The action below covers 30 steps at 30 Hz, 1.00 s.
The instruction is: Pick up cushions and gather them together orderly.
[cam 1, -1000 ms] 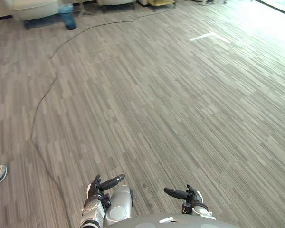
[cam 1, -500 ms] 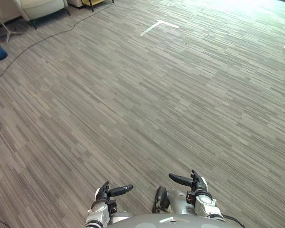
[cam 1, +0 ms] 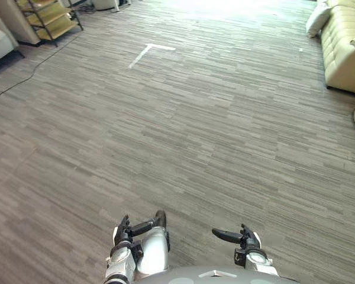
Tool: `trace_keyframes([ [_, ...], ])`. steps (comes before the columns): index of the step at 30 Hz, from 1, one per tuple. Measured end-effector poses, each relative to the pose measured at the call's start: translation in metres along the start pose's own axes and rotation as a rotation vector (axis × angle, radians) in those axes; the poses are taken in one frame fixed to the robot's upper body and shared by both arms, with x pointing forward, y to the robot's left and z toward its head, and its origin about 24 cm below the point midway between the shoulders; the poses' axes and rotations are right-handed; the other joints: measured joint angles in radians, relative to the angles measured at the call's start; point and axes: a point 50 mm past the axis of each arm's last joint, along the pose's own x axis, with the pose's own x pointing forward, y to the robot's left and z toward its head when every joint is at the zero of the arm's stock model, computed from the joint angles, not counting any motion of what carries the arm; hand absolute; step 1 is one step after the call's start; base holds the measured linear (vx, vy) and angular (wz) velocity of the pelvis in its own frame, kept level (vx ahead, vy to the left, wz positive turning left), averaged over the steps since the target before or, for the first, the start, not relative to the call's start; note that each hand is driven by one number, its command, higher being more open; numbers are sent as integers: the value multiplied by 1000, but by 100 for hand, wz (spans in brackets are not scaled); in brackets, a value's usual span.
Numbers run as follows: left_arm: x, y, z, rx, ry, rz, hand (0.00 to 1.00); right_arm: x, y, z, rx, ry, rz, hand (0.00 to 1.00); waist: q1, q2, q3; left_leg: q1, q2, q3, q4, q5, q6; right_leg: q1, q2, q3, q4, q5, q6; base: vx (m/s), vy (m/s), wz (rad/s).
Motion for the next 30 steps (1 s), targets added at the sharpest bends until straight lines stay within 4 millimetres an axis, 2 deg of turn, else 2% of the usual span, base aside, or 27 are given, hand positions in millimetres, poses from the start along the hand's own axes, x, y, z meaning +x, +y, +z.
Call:
trace_keyframes([
  [1,0,7,-2,7,15,17,100,-2,9,-3,-21,5,31,100,-1,-28,-23,18,-26,40,48,-39,53,-47,-44,60,132,6,21,528,363,-70],
  [2,1,9,-2,11,22,21,100,-2,11,-4,-33,7,42,100,0,-37,-25,44,-36,68,54,-65,69,-95,-56,83,252,16,42,511,377,-76],
  [3,1,9,-3,13,30,24,100,-2,12,-4,-42,6,48,100,-1,-41,-19,79,-46,94,55,-89,81,-161,-68,101,417,51,96,484,351,-59],
  [4,2,10,-3,18,41,27,100,-2,13,0,-52,-10,58,100,-12,-42,-13,132,-66,116,53,-125,100,-268,-83,109,662,128,150,364,266,-44],
  [6,2,8,-9,29,73,27,100,0,11,10,-64,-52,62,100,-25,-23,7,247,-78,135,30,-174,114,-363,-93,53,863,132,150,451,254,-29],
  [7,1,6,-12,47,85,17,100,-1,9,15,-71,-86,56,100,-34,1,14,335,-78,140,-19,-194,119,-418,-96,-45,880,116,122,430,201,-19],
  [8,1,6,-13,46,87,17,100,-1,9,16,-71,-92,56,100,-35,3,14,346,-78,140,-29,-195,120,-429,-96,-63,876,113,117,457,161,-9],
  [9,0,7,-15,45,94,19,100,-1,10,21,-73,-124,60,100,-41,3,17,419,-76,143,-95,-202,122,-491,-91,-175,814,95,86,472,98,-8],
  [10,0,7,-16,45,97,20,100,-1,11,25,-72,-142,63,100,-46,1,20,487,-73,149,-155,-200,116,-536,-69,-263,682,85,68,490,65,-9],
  [11,0,7,-16,46,99,20,100,0,12,27,-72,-146,65,100,-49,1,21,507,-73,150,-172,-201,113,-552,-57,-285,629,86,66,473,2,-6],
  [12,0,6,-16,65,101,10,100,0,13,31,-72,-156,69,100,-59,1,21,553,-73,153,-220,-204,108,-584,-17,-321,446,111,60,523,-35,0],
  [13,0,5,-16,78,99,4,100,0,13,32,-70,-158,69,100,-60,3,23,568,-75,151,-235,-204,107,-590,-1,-322,379,133,58,646,-81,18],
  [14,0,4,-16,121,101,-16,100,1,12,33,-64,-154,66,100,-67,1,29,615,-90,126,-270,-203,107,-579,34,-307,213,271,21,446,-72,31],
  [15,0,4,-17,130,105,-21,100,1,11,32,-65,-149,62,100,-75,2,30,626,-92,108,-274,-203,107,-562,38,-298,199,335,-4,579,-143,41],
  [16,-1,-5,-21,122,115,-42,100,4,5,34,-77,-140,47,100,-72,30,31,650,-72,49,-271,-199,99,-541,48,-306,223,337,-81,574,-179,28],
  [19,-2,-10,-22,132,119,-55,100,5,-6,33,-32,-123,8,100,-73,51,31,637,-58,-25,-173,-184,68,-535,46,-324,311,206,-86,632,-235,19],
  [20,-2,-9,-23,131,119,-52,100,5,-8,31,-31,-111,3,100,-76,56,29,603,-44,-48,-69,-180,48,-504,56,-333,299,183,-83,381,-161,27],
  [21,-2,-9,-22,129,116,-52,100,5,-9,29,-34,-106,0,100,-79,58,29,553,-27,-70,60,-168,3,-469,66,-342,276,173,-83,346,-153,21],
  [22,-2,-9,-21,123,111,-54,100,5,-10,28,-36,-102,-2,100,-78,64,31,489,-11,-96,211,-140,-74,-430,84,-342,242,170,-83,410,-168,5],
  [23,-4,-6,-23,98,108,-45,100,5,-11,26,-50,-97,-2,100,-74,80,31,376,25,-101,467,-128,-135,-354,127,-339,173,169,-84,499,-162,-8],
  [24,-3,-5,-22,75,105,-39,100,5,-10,26,-64,-97,5,100,-73,80,33,308,50,-87,583,-140,-120,-292,147,-338,126,169,-86,333,-87,-13],
  [25,-3,-4,-20,73,99,-36,100,5,-9,24,-66,-94,7,100,-72,77,34,283,54,-80,608,-147,-110,-264,152,-336,108,167,-88,402,-63,-17],
  [26,-2,-4,-14,58,75,-33,100,4,-8,20,-80,-82,14,100,-57,65,38,217,55,-47,617,-175,-60,-190,159,-321,59,165,-91,367,-37,-39],
  [27,-1,-5,-10,53,51,-37,100,4,-6,16,-83,-67,19,100,-44,49,44,164,54,2,540,-206,-8,-138,157,-299,21,167,-84,497,-28,-45],
  [28,-1,-6,-9,51,45,-39,100,4,-6,16,-84,-65,20,100,-42,49,43,143,53,15,500,-214,6,-125,155,-290,8,167,-82,343,16,-60],
  [29,-1,-8,-6,47,27,-47,100,3,-4,16,-92,-64,24,100,-36,54,47,91,48,26,358,-222,23,-87,152,-262,-27,165,-74,280,43,-47],
  [30,-1,-9,-5,42,23,-47,100,3,-4,16,-94,-63,25,100,-33,55,48,68,46,21,286,-219,26,-72,150,-244,-42,163,-71,311,89,-53],
])
